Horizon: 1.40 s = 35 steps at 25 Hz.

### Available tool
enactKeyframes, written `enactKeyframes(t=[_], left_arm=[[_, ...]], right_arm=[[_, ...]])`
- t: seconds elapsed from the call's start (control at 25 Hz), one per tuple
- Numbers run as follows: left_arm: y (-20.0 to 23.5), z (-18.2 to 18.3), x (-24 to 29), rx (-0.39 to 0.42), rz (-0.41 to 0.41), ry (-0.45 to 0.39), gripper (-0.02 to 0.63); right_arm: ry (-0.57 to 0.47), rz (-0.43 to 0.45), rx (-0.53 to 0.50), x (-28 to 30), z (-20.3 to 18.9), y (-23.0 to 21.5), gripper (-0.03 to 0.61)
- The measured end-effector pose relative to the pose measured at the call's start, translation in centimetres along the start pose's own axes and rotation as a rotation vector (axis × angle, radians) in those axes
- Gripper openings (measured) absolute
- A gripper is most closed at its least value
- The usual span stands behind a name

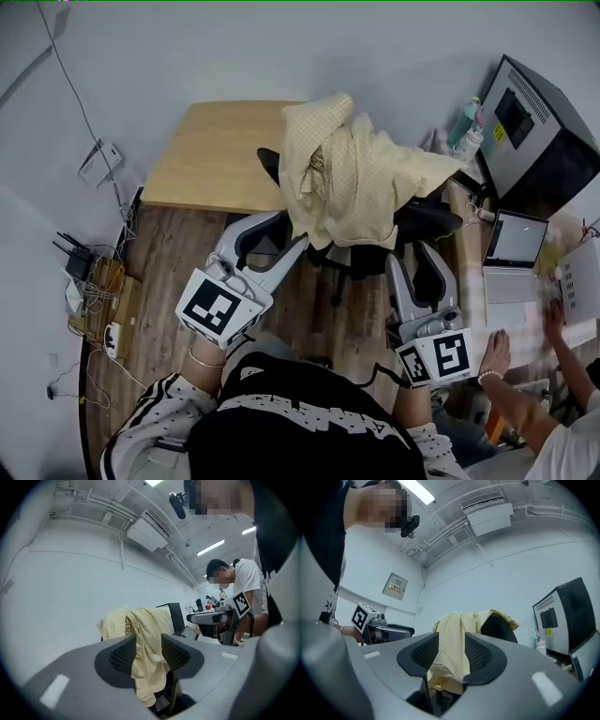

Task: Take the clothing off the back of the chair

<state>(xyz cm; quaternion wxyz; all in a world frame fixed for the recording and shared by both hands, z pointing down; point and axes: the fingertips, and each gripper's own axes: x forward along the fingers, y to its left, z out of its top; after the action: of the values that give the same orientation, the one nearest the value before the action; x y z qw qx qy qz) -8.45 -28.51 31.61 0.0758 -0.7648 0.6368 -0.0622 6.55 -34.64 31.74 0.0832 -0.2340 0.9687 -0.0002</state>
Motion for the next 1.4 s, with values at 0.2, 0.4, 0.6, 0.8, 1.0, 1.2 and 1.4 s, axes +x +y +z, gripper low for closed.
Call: enactKeyframes(t=[0.2, 0.4, 0.6, 0.8, 1.0, 1.2, 1.4], left_arm=[[1.0, 0.0, 0.8, 0.021, 0.024, 0.002, 0.186], [2.9, -0.9, 1.5, -0.011, 0.026, 0.003, 0.196], [4.4, -1.8, 2.8, -0.013, -0.008, 0.014, 0.223], [5.0, -2.8, 4.4, 0.031, -0.085, 0.050, 0.236], [5.9, -3.5, 5.9, 0.013, -0.150, 0.071, 0.281], [5.9, -4.2, 7.4, 0.007, -0.191, 0.089, 0.329], [6.0, -4.1, 8.2, 0.002, -0.204, 0.077, 0.328]], right_arm=[[0.020, 0.019, -0.010, 1.2, -0.1, -0.4, 0.196], [0.037, 0.003, -0.021, 2.3, -0.3, -0.6, 0.216], [0.038, -0.033, -0.029, 3.3, -0.5, -0.6, 0.227], [0.037, -0.079, -0.038, 4.5, -0.6, -0.7, 0.230], [0.052, -0.127, -0.039, 5.6, -1.2, -0.9, 0.235], [0.079, -0.136, -0.050, 6.4, -1.5, -1.1, 0.241], [0.091, -0.139, -0.069, 7.3, -1.4, -1.6, 0.242]])
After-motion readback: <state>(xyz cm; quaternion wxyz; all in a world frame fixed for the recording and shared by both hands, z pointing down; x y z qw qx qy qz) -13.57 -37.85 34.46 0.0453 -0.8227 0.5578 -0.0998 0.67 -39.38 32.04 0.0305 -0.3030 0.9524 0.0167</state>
